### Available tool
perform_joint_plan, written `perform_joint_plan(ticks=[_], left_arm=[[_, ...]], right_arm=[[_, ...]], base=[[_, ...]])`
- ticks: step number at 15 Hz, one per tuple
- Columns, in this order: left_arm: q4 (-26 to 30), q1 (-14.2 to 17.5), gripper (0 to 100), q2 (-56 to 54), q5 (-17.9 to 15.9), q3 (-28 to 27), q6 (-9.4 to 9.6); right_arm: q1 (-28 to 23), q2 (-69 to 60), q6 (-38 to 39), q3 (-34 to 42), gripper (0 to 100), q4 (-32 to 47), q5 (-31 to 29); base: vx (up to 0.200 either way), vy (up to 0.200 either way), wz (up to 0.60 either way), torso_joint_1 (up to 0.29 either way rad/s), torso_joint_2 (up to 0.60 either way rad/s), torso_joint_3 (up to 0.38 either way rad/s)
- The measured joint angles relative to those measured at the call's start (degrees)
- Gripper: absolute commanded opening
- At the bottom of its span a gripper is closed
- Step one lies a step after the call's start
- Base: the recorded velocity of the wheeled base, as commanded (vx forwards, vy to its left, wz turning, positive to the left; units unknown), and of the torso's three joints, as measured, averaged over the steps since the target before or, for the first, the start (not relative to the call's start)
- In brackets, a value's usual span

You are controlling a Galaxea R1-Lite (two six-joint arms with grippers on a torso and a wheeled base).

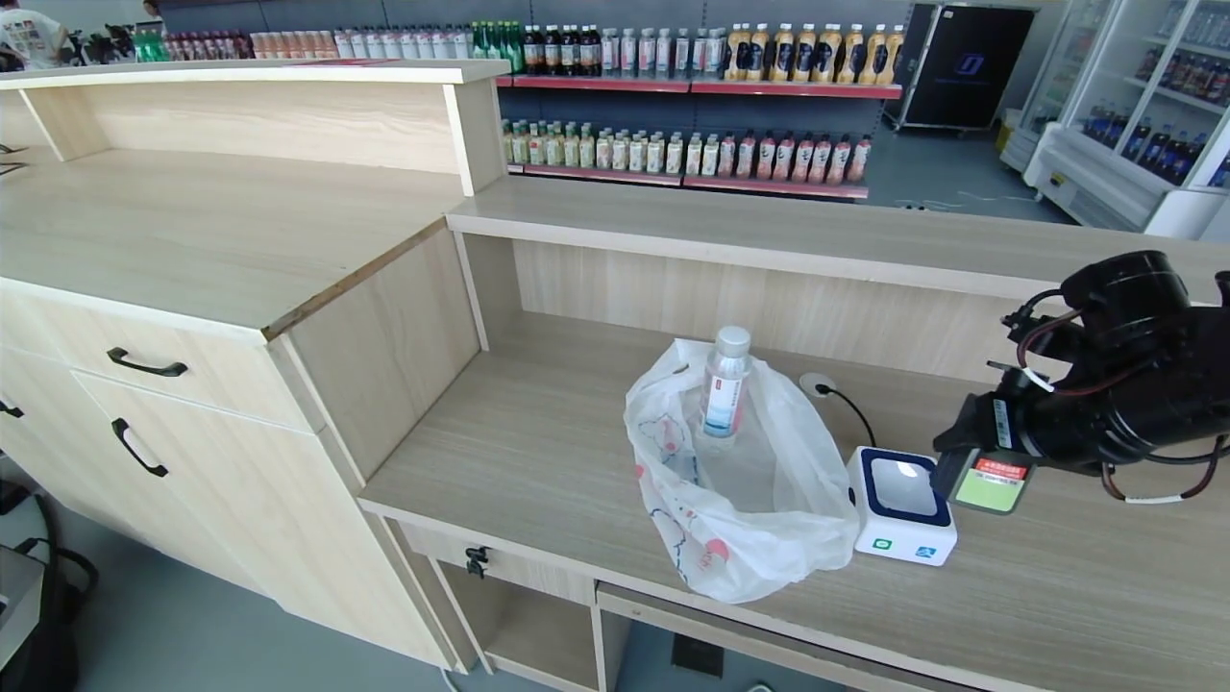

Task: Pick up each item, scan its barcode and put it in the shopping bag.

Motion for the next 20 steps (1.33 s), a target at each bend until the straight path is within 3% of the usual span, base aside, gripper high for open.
perform_joint_plan(ticks=[8, 20], left_arm=[[0.0, 0.0, 100, 0.0, 0.0, 0.0, -0.02], [0.0, 0.0, 100, 0.0, 0.0, 0.0, 0.00]], right_arm=[[2.5, 4.3, -0.1, -2.3, 0, -0.3, -6.3], [6.1, 10.0, 1.0, -6.6, 0, -3.1, -6.4]], base=[[0.000, 0.000, 0.00, 0.000, 0.00, 0.000], [0.000, 0.000, 0.00, 0.000, 0.00, 0.000]])
